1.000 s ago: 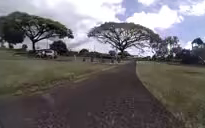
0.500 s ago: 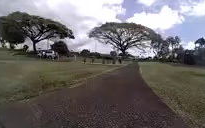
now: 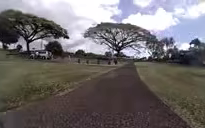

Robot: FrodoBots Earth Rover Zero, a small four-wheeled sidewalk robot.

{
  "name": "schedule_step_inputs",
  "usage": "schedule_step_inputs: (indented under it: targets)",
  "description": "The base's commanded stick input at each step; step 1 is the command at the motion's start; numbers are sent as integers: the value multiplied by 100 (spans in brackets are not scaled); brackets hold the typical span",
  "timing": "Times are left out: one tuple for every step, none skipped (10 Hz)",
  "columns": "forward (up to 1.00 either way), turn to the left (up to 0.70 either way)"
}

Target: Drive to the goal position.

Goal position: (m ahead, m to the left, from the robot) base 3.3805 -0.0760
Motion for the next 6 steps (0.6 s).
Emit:
schedule_step_inputs:
  targets:
    - [70,1]
    - [70,1]
    - [70,1]
    - [70,1]
    - [70,1]
    - [70,1]
